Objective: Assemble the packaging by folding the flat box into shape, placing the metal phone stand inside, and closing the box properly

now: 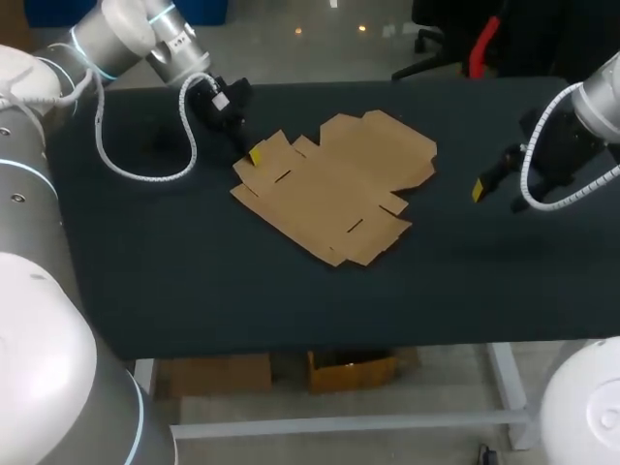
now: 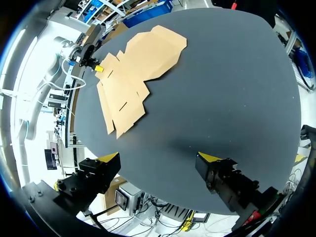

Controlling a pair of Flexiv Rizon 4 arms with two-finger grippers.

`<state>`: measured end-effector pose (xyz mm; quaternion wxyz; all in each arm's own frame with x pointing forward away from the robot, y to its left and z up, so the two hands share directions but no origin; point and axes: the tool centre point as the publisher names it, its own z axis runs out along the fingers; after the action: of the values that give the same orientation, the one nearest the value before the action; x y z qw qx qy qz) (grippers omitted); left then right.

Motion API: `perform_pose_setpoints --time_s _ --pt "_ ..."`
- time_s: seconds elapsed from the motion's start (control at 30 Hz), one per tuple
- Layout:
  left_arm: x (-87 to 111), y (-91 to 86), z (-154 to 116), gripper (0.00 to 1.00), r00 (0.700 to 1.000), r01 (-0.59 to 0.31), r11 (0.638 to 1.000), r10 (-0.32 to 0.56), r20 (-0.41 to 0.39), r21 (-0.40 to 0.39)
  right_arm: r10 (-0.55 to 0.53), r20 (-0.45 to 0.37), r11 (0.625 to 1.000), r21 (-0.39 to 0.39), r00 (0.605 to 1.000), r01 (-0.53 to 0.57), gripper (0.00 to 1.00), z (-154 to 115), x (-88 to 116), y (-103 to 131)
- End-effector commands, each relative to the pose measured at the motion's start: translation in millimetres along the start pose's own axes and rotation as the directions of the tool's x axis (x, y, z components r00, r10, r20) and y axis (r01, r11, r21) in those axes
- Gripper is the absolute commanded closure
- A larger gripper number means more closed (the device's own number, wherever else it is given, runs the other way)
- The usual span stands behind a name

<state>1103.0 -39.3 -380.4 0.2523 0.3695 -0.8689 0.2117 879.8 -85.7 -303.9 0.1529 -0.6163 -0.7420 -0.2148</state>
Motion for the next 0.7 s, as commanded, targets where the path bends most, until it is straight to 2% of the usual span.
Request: perform_pose_setpoints --time_s 0.03,0.4,0.57,0.7 --pt "10.1 14.0 0 1.00 1.000 0.020 0.997 -0.022 0.020 0.068 -0.001 -0.004 1.000 0.002 1.000 0.001 0.00 -1 -1 0" --pt "35.6 41.8 12 1.00 0.975 0.174 0.967 -0.196 0.108 0.187 -0.001 -0.004 1.000 0.002 1.000 0.001 0.00 -1 -1 0" --pt "46.6 54.1 12 1.00 0.966 0.209 0.938 -0.242 0.090 0.278 -0.001 -0.004 1.000 0.002 1.000 0.001 0.00 -1 -1 0" --pt "48.6 62.3 9 1.00 0.954 0.243 0.901 -0.289 0.078 0.360 -0.001 -0.004 1.000 0.002 1.000 0.001 0.00 -1 -1 0"
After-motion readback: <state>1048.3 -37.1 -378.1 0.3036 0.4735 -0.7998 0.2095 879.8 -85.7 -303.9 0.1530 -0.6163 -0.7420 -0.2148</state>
